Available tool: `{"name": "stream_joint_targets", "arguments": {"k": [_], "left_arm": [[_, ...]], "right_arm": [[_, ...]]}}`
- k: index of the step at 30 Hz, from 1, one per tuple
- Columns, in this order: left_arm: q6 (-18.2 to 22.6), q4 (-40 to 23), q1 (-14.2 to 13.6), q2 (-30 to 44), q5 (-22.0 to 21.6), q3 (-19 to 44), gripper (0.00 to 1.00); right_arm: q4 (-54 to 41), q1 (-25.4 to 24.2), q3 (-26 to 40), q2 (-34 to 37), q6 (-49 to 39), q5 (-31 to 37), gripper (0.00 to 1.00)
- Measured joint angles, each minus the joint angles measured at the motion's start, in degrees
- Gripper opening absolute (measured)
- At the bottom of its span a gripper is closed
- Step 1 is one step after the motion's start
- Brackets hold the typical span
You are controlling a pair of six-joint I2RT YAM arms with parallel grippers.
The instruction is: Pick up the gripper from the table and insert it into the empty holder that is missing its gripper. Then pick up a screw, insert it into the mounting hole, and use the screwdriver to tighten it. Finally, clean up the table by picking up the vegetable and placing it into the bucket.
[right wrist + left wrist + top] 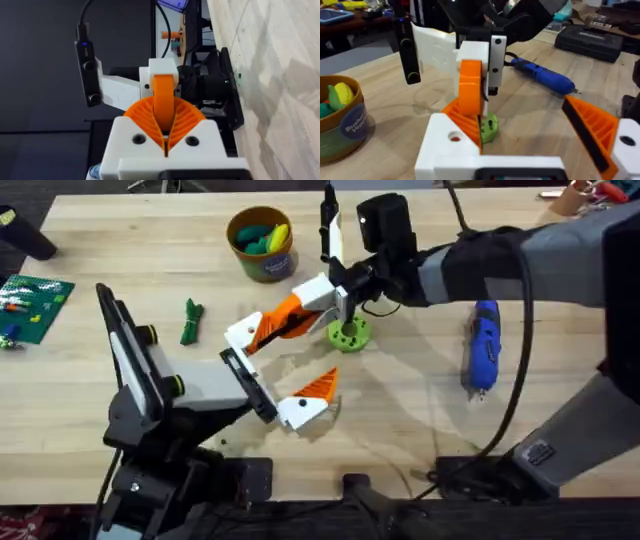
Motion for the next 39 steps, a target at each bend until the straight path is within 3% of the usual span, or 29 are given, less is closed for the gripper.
{"name": "stream_joint_targets", "arguments": {"k": [39], "left_arm": [[-0.48,0.04,0.33,0.00,-2.26,0.00,0.985]], "right_arm": [[0.52,1.18,1.45,0.73,0.42,1.99,0.022]]}}
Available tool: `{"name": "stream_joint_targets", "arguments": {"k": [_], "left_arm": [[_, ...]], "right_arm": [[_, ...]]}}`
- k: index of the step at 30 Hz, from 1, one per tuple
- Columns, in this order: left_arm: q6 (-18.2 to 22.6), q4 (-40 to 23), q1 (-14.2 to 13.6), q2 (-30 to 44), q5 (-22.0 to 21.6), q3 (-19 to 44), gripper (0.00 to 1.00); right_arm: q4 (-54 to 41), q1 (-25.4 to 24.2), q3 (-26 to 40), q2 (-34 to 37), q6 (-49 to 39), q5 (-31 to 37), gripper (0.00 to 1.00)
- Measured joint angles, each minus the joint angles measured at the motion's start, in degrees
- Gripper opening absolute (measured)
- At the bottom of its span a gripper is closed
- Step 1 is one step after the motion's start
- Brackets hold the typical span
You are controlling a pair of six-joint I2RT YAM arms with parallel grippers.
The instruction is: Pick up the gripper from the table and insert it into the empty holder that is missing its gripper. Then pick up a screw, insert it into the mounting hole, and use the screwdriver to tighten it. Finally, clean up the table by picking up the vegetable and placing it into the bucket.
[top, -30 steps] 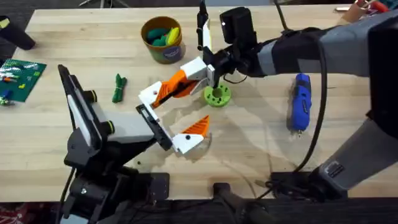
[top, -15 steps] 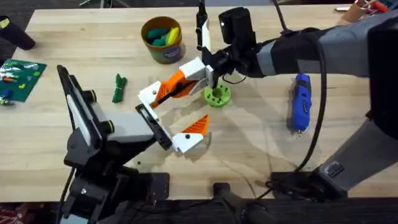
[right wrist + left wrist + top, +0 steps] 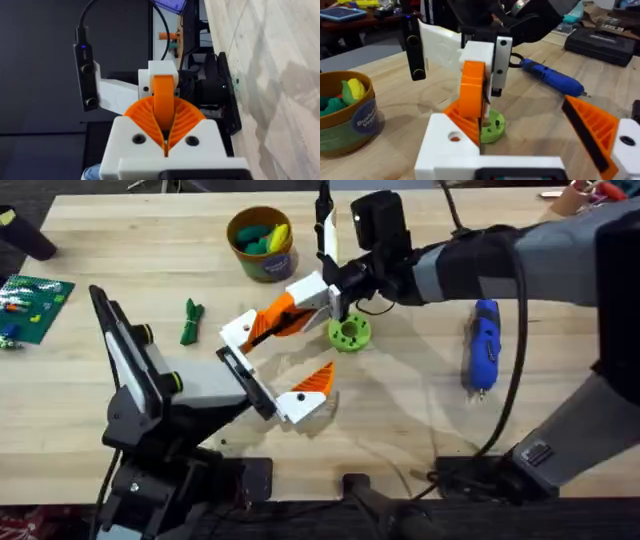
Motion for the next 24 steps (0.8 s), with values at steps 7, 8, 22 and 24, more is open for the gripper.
{"name": "stream_joint_targets", "arguments": {"k": [7,8,22,24], "left_arm": [[-0.02,0.00,0.00,0.00,0.00,0.00,0.985],[0.00,0.00,0.00,0.00,-0.03,0.00,0.985],[-0.06,0.00,0.00,0.00,-0.20,0.00,0.985],[-0.19,0.00,0.00,0.00,-0.22,0.00,0.985]], "right_arm": [[2.02,0.11,-1.62,-1.34,1.35,1.76,0.021],[2.61,0.13,-1.78,-1.32,1.58,1.78,0.021],[4.42,0.26,-2.36,-1.32,3.21,2.22,0.020],[4.44,0.28,-2.36,-1.34,3.21,2.33,0.022]]}}
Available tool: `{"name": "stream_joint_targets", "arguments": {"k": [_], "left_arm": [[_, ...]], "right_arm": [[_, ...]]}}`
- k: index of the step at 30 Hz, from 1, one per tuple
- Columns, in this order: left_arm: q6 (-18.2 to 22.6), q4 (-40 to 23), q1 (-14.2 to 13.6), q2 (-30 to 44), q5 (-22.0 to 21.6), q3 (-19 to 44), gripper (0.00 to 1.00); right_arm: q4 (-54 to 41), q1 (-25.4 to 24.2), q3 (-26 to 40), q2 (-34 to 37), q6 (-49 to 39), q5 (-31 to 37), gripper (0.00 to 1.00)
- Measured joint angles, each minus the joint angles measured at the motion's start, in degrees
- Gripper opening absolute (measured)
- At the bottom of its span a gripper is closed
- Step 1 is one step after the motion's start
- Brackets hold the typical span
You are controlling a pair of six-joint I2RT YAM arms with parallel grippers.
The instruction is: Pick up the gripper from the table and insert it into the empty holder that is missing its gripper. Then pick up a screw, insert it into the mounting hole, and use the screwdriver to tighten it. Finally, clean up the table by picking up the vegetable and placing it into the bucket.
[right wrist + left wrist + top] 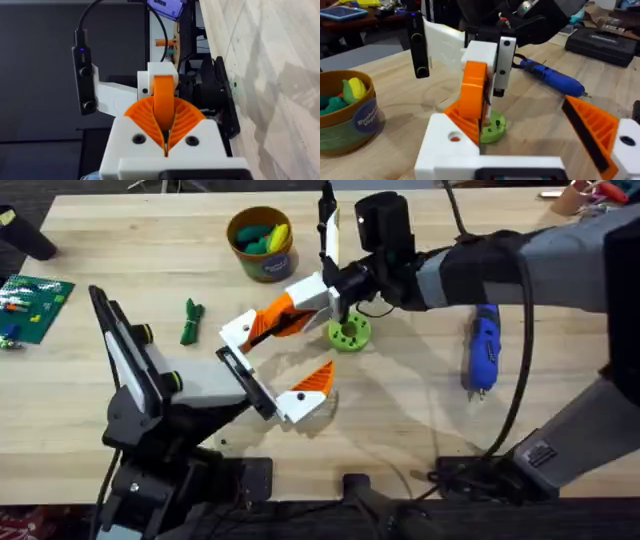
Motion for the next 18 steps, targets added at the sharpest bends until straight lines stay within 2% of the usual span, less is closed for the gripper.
{"name": "stream_joint_targets", "arguments": {"k": [18], "left_arm": [[-0.24,0.00,0.00,0.00,-0.22,0.00,0.985]], "right_arm": [[0.04,0.09,0.00,0.00,0.58,0.61,0.022]]}}
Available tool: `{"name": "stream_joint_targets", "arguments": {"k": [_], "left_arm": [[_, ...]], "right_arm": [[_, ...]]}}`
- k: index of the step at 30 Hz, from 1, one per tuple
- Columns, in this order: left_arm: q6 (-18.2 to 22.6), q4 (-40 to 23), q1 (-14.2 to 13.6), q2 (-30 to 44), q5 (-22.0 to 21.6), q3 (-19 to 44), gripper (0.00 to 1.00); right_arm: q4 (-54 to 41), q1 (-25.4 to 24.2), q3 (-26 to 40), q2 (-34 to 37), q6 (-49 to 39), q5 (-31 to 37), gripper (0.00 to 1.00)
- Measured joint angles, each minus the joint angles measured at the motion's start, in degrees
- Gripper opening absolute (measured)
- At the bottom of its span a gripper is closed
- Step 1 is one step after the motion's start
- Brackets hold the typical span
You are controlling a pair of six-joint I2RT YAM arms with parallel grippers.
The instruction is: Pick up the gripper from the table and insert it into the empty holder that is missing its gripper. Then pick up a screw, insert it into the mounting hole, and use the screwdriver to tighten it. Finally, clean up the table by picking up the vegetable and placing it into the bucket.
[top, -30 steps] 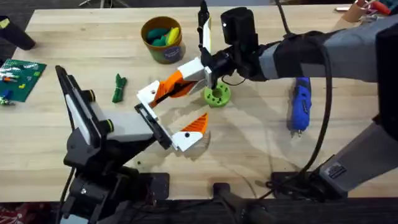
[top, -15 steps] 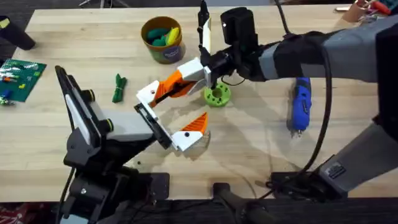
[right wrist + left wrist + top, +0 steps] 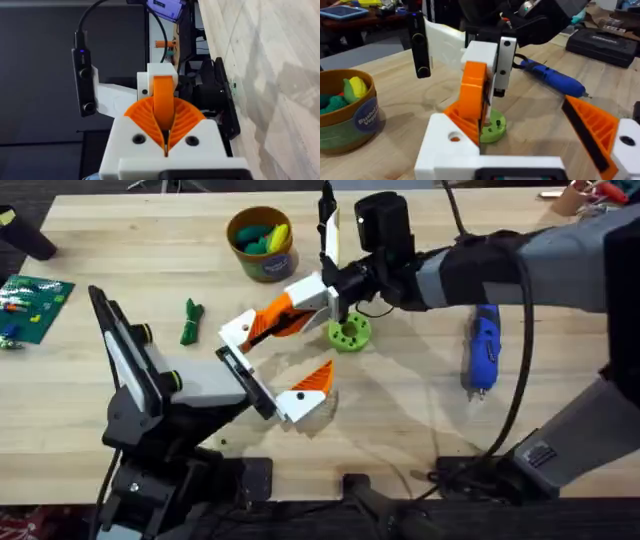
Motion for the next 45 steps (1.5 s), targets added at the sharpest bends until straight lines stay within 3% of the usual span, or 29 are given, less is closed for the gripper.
{"name": "stream_joint_targets", "arguments": {"k": [45], "left_arm": [[-0.40,0.00,0.11,0.00,-0.29,0.00,0.985]], "right_arm": [[1.61,0.33,-1.56,-1.45,0.29,2.69,0.015]]}}
